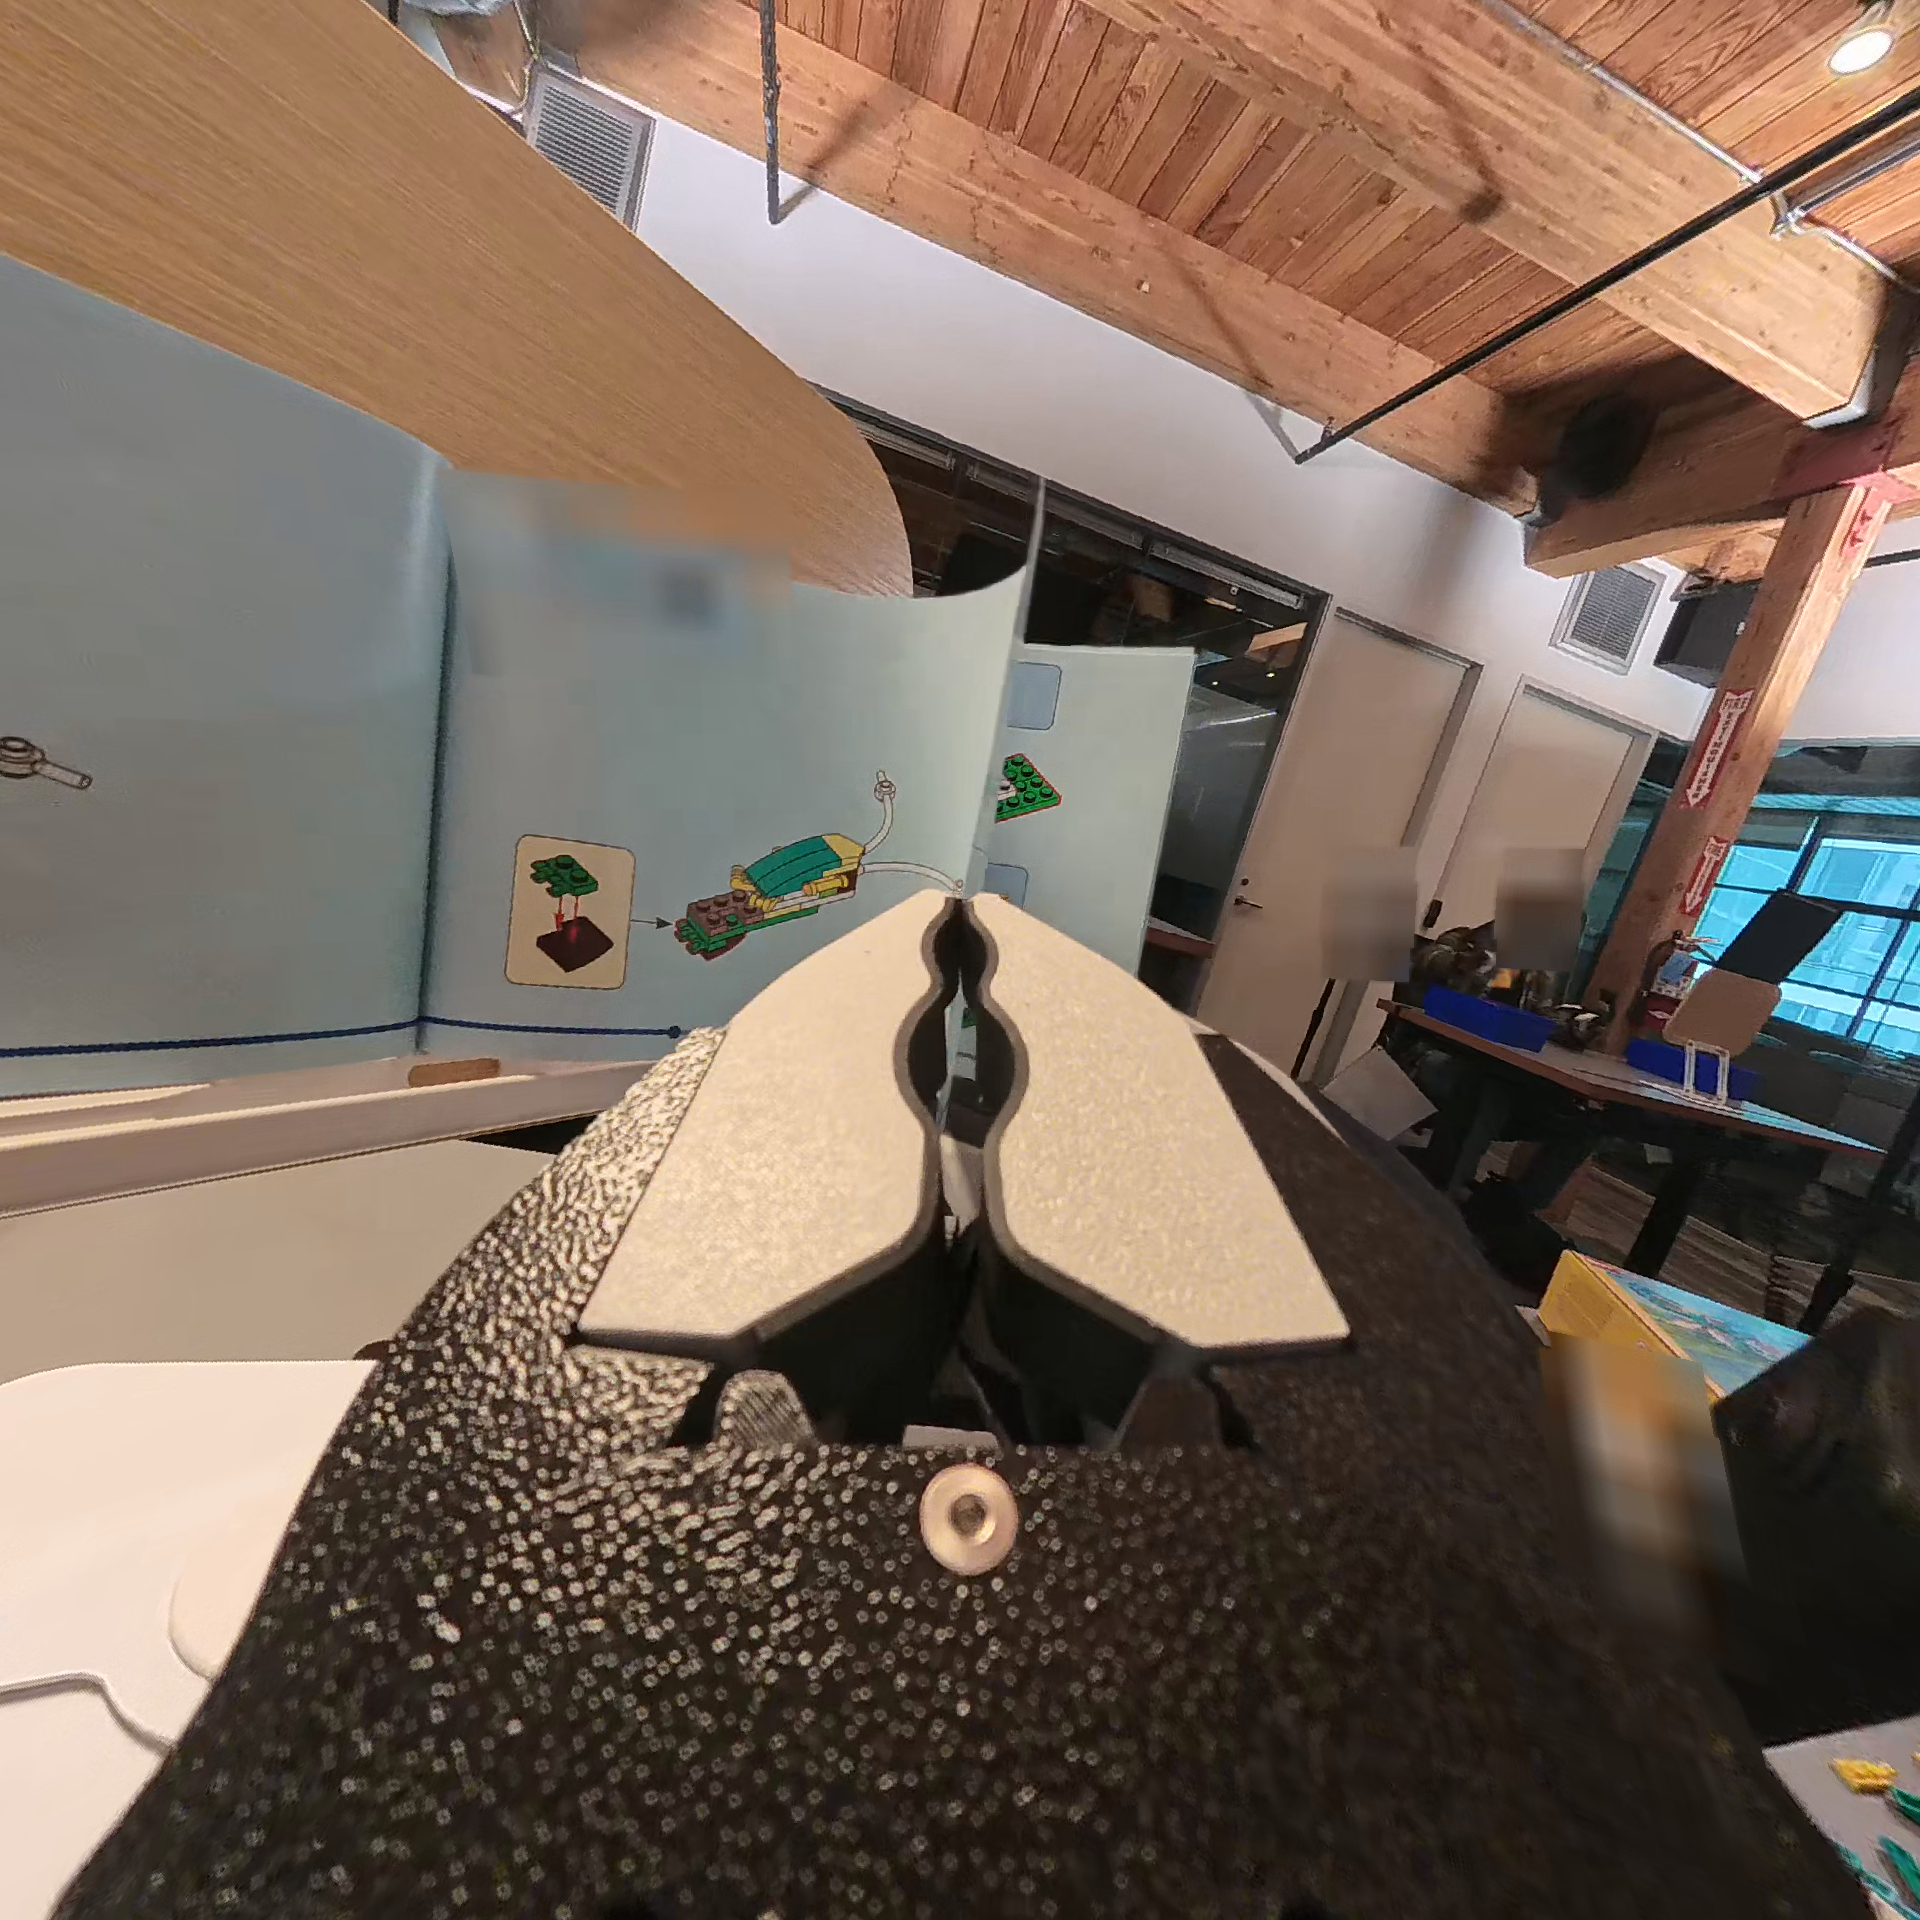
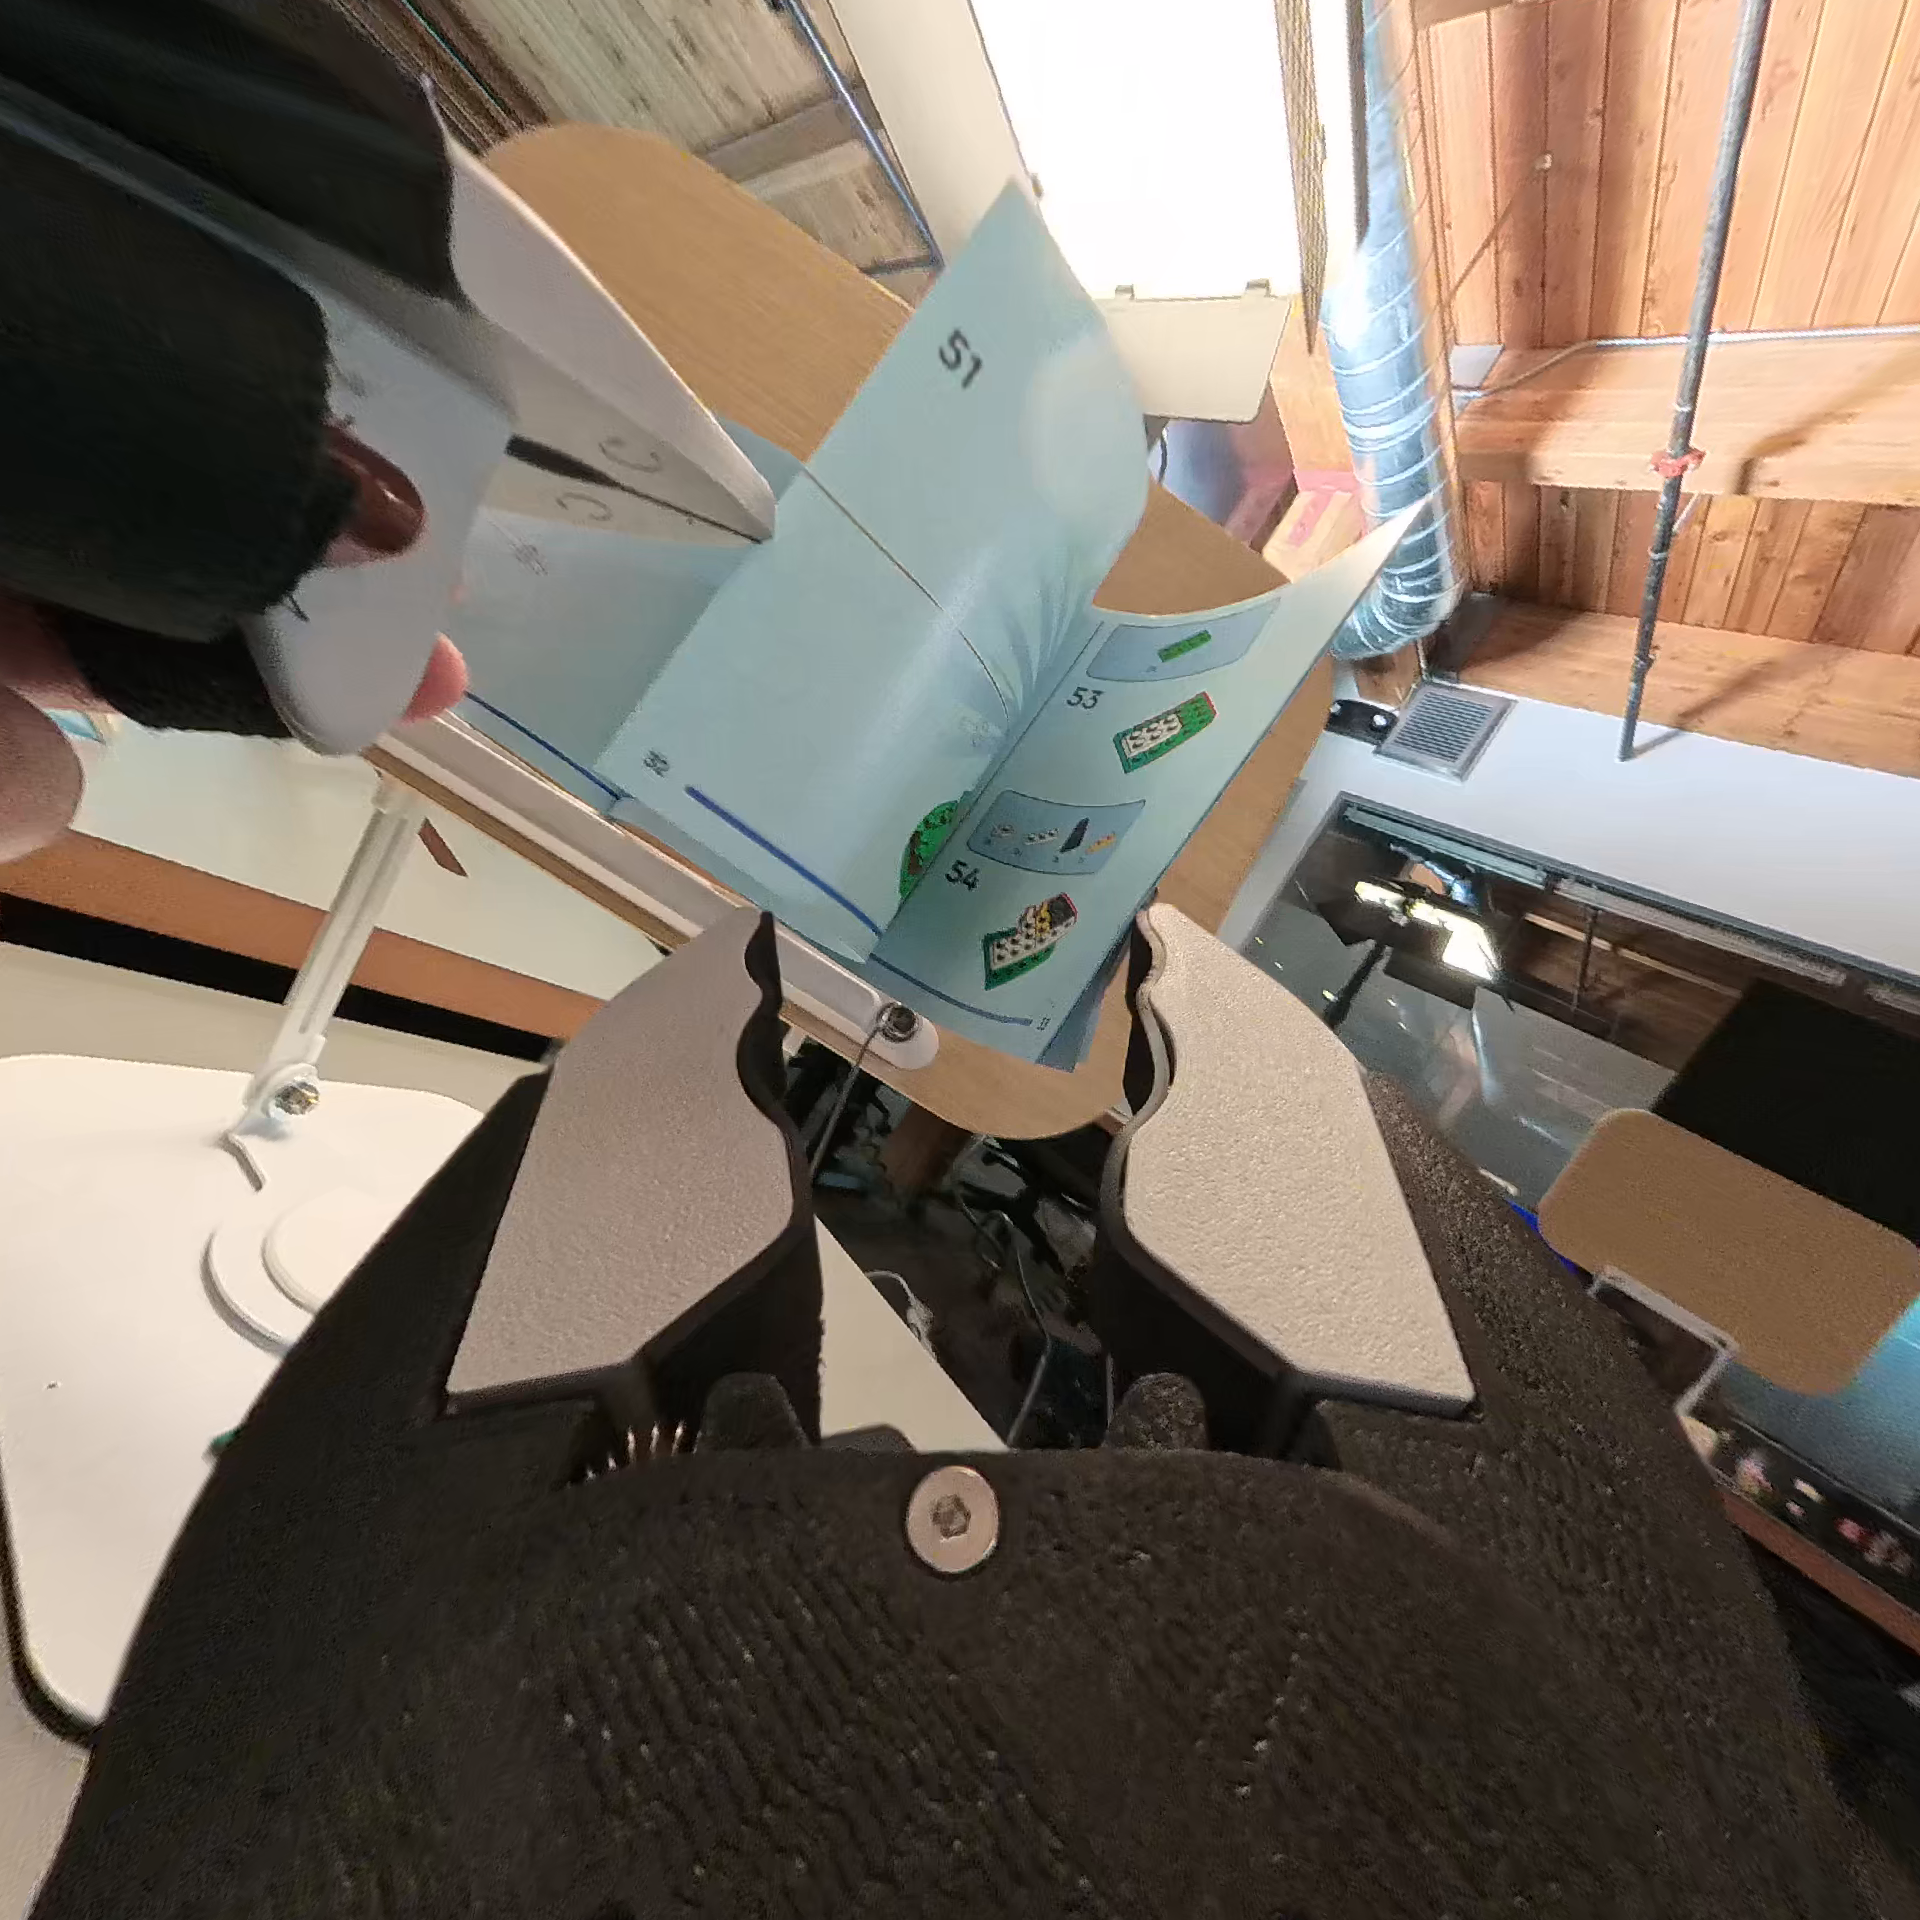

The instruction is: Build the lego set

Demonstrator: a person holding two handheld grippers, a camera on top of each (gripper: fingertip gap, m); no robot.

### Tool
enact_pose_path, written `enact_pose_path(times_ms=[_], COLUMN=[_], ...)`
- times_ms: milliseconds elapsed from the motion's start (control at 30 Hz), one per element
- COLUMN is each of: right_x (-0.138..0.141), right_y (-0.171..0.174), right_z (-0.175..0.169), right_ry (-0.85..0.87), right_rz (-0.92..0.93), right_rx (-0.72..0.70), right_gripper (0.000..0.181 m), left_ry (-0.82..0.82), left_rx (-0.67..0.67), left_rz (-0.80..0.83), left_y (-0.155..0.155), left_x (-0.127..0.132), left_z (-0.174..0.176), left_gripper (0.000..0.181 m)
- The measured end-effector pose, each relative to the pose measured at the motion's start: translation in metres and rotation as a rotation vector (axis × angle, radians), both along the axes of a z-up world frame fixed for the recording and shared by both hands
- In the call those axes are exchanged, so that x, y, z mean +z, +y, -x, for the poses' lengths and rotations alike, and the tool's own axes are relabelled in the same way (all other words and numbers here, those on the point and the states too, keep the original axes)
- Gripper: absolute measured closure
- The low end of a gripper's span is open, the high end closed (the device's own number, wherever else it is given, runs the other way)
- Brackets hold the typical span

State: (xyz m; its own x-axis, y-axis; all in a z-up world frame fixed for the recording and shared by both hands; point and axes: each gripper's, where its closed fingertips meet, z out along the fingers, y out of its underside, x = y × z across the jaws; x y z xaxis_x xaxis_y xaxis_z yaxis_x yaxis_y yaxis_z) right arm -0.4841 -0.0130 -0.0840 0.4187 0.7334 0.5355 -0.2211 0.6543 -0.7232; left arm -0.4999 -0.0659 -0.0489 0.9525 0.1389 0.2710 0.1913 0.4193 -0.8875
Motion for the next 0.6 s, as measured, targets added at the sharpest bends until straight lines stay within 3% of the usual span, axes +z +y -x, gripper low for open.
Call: enact_pose_path(times_ms=[33,233,333,600], right_x=[-0.001,0.001,0.004,0.007], right_y=[0.004,0.027,0.042,0.05], right_z=[0.0,-0.007,-0.015,-0.022], right_ry=[-0.004,0.037,0.08,0.132], right_rz=[0.01,0.106,0.182,0.254], right_rx=[-0.026,-0.109,-0.163,-0.147], right_gripper=[0.118,0.118,0.11,0.106], left_ry=[0.001,0.005,0.006,0.013], left_rx=[-0.001,0.003,0.006,0.016], left_rz=[0.001,-0.004,0.0,0.0], left_y=[0.0,0.0,-0.001,-0.001], left_x=[0.0,0.001,0.0,0.001], left_z=[0.0,-0.001,0.0,-0.001], left_gripper=[0.181,0.181,0.181,0.181])
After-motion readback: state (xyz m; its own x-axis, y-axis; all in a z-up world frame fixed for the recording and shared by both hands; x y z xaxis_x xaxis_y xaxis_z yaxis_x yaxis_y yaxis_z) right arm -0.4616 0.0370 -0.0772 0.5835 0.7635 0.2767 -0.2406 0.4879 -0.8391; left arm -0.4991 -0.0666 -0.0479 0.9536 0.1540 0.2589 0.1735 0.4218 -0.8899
